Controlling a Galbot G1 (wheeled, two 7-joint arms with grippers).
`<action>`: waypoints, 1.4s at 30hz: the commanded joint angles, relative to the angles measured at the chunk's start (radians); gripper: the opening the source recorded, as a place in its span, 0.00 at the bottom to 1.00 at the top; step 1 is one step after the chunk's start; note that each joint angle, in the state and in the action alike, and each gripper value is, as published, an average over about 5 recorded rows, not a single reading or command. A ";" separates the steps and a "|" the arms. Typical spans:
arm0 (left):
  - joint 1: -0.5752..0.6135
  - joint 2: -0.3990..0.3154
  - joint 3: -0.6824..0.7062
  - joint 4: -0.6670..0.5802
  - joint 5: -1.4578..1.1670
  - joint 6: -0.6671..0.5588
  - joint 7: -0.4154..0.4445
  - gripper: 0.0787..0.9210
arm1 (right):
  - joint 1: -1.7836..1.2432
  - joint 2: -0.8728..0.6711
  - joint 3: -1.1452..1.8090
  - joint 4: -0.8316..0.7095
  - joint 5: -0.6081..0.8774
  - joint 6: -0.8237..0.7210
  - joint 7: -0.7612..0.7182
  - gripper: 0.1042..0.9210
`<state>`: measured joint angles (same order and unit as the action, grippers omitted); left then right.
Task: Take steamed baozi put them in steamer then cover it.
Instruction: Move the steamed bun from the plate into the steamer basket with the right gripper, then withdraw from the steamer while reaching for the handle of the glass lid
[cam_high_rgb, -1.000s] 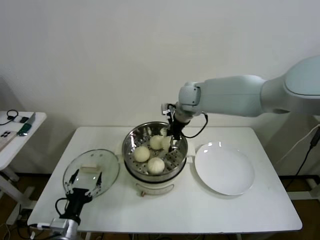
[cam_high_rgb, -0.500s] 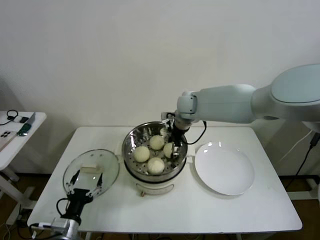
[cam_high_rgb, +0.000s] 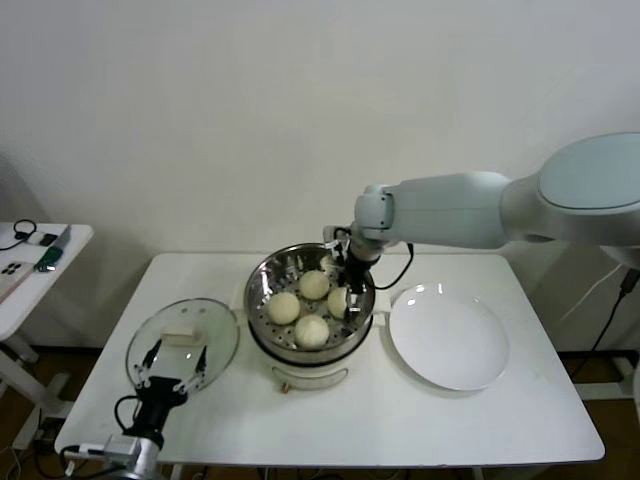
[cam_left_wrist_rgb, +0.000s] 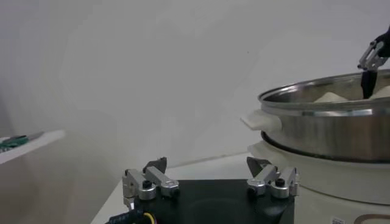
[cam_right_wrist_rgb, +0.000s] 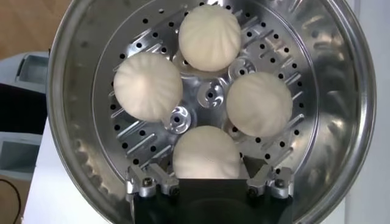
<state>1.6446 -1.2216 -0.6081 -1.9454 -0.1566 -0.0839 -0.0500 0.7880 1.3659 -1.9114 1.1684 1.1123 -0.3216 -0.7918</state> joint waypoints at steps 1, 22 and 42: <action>0.000 0.000 0.002 0.000 0.001 0.001 0.000 0.88 | 0.013 -0.010 0.021 -0.002 -0.004 0.005 -0.018 0.88; -0.015 -0.024 -0.019 -0.016 0.076 0.031 -0.012 0.88 | -0.131 -0.637 0.479 0.350 -0.121 0.370 0.584 0.88; -0.010 -0.066 -0.042 -0.113 0.336 0.091 0.000 0.88 | -1.655 -0.844 2.033 0.548 -0.468 0.330 0.791 0.88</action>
<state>1.6270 -1.2775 -0.6390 -2.0290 0.0289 -0.0130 -0.0507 -0.0334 0.5907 -0.7577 1.6009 0.8323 0.0236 -0.1156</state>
